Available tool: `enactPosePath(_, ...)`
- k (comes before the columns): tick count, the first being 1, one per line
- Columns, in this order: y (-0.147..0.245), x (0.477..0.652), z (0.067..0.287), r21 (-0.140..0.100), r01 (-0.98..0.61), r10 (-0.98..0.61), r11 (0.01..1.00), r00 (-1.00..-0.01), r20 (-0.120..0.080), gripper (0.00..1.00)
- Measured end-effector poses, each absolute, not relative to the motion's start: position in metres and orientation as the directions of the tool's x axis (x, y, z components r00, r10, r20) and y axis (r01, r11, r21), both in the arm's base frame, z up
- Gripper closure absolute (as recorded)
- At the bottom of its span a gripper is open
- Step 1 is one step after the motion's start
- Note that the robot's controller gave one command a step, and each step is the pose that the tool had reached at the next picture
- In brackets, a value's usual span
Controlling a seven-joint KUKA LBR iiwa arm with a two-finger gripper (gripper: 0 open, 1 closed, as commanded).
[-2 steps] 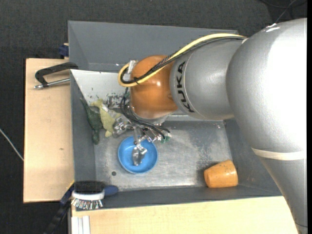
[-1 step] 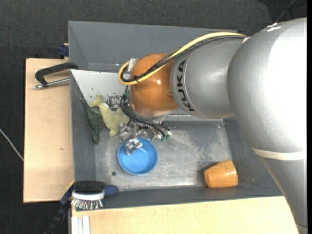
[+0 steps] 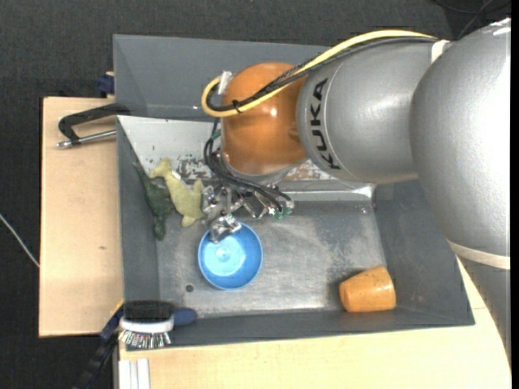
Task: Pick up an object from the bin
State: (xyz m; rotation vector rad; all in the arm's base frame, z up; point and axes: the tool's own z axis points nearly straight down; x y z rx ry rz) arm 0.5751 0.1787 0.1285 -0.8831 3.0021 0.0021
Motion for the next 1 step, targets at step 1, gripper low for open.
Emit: enactPosePath(1, 0.1799, 0.5768, 0.1382, -0.001, -0.541, -0.541, 0.841, -0.841, -0.008, 1.0)
